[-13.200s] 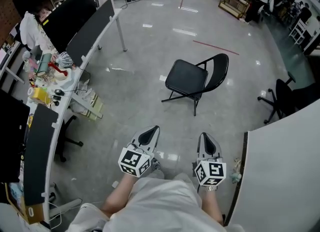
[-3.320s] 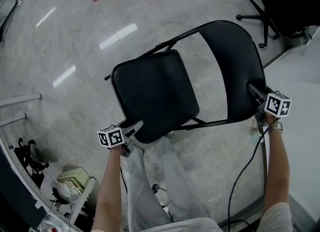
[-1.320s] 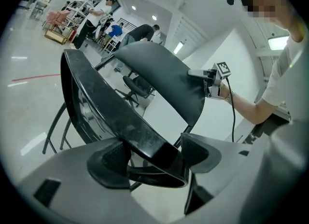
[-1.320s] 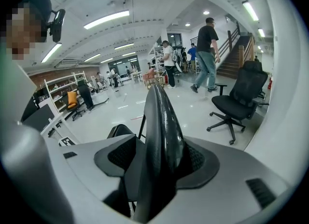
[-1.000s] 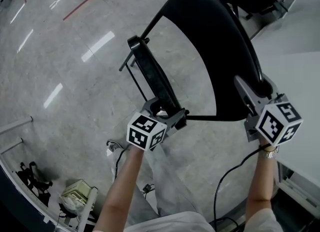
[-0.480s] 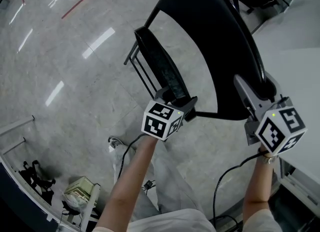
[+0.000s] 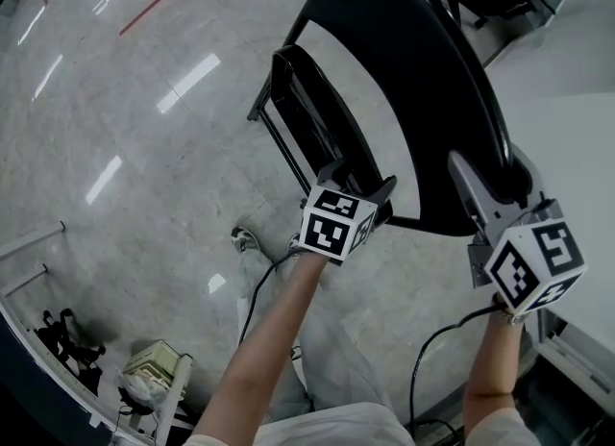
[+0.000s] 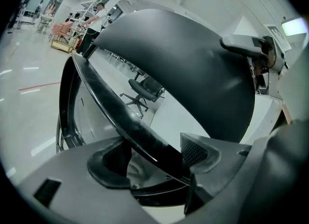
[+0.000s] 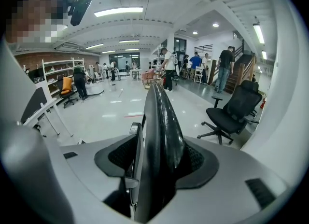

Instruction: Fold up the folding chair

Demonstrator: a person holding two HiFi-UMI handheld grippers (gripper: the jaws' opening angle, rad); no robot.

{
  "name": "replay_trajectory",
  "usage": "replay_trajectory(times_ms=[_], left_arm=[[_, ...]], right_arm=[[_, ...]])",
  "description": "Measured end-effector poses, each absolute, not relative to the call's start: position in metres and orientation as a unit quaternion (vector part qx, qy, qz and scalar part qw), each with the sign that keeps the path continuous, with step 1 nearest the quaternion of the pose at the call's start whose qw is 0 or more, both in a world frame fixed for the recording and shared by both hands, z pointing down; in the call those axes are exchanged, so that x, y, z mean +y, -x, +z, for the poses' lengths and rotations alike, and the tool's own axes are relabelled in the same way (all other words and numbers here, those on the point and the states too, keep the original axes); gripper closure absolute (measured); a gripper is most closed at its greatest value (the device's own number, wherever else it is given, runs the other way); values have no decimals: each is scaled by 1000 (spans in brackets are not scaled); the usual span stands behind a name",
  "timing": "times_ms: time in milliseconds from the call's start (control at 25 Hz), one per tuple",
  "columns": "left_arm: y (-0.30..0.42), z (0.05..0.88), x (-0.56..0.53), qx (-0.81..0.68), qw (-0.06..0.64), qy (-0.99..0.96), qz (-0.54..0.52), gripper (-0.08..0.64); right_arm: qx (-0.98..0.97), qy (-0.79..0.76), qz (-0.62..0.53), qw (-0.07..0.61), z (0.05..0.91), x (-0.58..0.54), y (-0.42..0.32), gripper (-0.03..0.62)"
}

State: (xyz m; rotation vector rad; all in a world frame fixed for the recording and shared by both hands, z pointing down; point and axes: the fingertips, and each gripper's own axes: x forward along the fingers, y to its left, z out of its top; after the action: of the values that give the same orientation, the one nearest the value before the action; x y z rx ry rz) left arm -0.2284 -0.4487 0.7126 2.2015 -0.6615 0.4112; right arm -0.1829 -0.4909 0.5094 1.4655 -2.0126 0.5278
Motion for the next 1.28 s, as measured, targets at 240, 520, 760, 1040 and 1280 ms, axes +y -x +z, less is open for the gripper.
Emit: replay_trajectory(times_ms=[240, 520, 760, 1040, 1280], left_arm=[[227, 715, -450, -259, 394, -868, 158, 231], [228, 717, -451, -244, 396, -869, 168, 230], [229, 711, -447, -181, 417, -875, 167, 230], [282, 692, -448, -184, 437, -859, 194, 229], [318, 639, -461, -192, 400, -871, 209, 229]], right_arm=[[-750, -559, 182, 305, 508, -487, 194, 341], [-732, -577, 162, 324, 513, -490, 190, 347], [-728, -580, 170, 325, 520, -491, 181, 347], [-729, -575, 187, 321, 521, -490, 190, 346], [-719, -583, 187, 329, 516, -492, 188, 347]])
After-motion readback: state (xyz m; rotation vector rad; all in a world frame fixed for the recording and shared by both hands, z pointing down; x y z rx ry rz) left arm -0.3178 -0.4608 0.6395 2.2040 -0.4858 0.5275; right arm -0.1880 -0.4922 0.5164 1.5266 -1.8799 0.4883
